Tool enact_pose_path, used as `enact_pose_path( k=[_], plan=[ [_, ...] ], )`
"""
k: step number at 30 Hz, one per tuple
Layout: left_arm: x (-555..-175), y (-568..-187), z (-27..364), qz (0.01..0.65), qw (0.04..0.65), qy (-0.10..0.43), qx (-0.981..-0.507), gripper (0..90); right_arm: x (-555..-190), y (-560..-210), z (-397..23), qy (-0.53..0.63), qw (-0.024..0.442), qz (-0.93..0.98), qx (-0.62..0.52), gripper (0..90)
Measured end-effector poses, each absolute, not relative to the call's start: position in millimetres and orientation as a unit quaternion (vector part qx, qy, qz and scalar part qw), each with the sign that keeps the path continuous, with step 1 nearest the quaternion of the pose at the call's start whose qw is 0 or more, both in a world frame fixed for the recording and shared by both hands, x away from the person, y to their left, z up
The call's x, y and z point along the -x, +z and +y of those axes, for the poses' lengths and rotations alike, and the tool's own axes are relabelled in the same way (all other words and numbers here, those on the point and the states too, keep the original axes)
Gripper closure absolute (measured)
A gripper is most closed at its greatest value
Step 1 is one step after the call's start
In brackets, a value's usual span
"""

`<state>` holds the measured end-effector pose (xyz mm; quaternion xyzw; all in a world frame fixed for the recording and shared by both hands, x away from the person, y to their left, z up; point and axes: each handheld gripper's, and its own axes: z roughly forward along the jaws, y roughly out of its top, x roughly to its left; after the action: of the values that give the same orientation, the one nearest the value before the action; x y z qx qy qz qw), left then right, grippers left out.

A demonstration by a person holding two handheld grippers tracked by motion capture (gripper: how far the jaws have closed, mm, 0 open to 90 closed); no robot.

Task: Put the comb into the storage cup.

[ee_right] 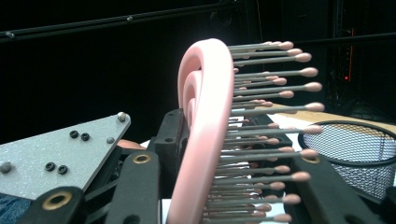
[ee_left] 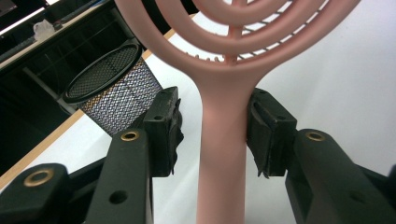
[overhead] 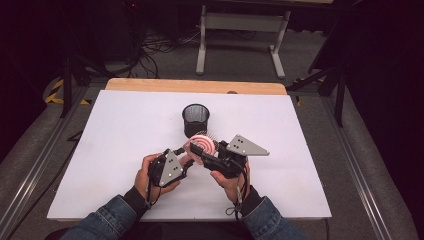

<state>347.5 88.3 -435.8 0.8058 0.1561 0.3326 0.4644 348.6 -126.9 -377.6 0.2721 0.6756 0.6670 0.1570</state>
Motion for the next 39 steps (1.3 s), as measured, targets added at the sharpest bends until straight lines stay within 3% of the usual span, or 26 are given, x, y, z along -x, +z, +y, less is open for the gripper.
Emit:
enact_pose_path(
  k=[29,39],
  plan=[
    [-357.9,-441.5,92.9,0.143,0.439,0.301,-0.834,42.6,-345.1,-363.4,-143.7,0.669,0.194,0.672,-0.251,61.0],
    [-358.2,-442.8,94.1,0.124,0.448,0.279,-0.840,32.6,-348.5,-358.5,-157.5,0.668,0.215,0.664,-0.257,61.1]
  ],
)
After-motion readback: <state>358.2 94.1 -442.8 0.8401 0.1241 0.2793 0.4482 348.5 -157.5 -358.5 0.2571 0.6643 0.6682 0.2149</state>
